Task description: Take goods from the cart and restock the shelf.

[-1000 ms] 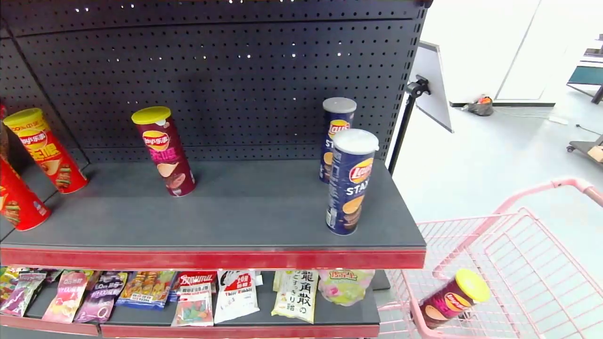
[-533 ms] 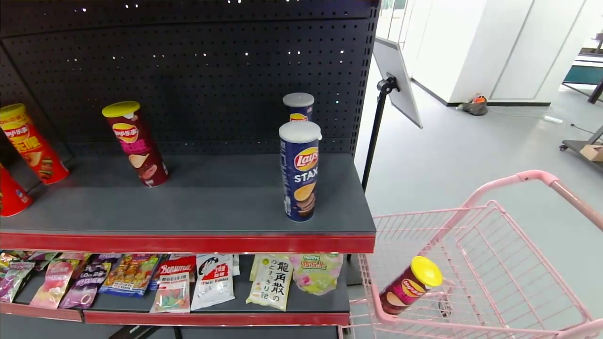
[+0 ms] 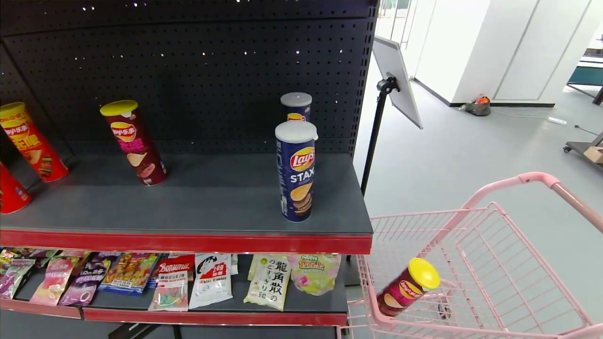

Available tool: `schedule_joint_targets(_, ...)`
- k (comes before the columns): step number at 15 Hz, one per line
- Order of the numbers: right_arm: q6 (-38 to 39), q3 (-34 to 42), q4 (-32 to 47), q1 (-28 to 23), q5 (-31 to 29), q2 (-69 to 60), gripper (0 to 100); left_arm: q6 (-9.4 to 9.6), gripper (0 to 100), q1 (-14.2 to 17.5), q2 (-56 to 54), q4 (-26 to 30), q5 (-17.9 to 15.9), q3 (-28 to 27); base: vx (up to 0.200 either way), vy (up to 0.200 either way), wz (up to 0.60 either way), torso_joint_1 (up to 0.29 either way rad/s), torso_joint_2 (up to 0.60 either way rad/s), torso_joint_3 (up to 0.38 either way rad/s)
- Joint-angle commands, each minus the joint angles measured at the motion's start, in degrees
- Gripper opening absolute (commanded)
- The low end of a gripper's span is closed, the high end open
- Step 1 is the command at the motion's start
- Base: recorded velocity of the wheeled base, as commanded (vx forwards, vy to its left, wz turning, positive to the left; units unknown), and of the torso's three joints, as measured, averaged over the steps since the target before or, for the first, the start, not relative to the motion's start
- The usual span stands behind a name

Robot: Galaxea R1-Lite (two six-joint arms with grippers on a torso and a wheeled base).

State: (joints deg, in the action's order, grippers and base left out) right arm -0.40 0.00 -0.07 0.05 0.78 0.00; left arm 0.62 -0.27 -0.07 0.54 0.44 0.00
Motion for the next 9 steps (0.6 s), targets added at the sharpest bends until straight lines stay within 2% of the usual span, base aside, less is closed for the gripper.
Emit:
schedule_joint_targets(1, 0.0, 0.0, 0.0, 0.0, 0.0, 0.1, 100, -0.01, 100, 0.0, 0.1, 0.0, 0.0, 0.0, 0.000, 0.000, -0.60, 0.007, 0.01, -0.002)
schedule_joint_targets(4, 0.0, 0.0, 0.0, 0.0, 0.0, 0.1, 100, -0.01, 100, 0.0, 0.1, 0.0, 0.0, 0.0, 0.000, 0.000, -0.60, 0.004, 0.01, 0.001)
schedule_joint_targets(9, 0.1, 0.0, 0.0, 0.0, 0.0, 0.0, 100, -0.01, 100, 0.0, 0.1, 0.0, 0.0, 0.0, 0.000, 0.000, 0.00, 0.000, 0.00, 0.000)
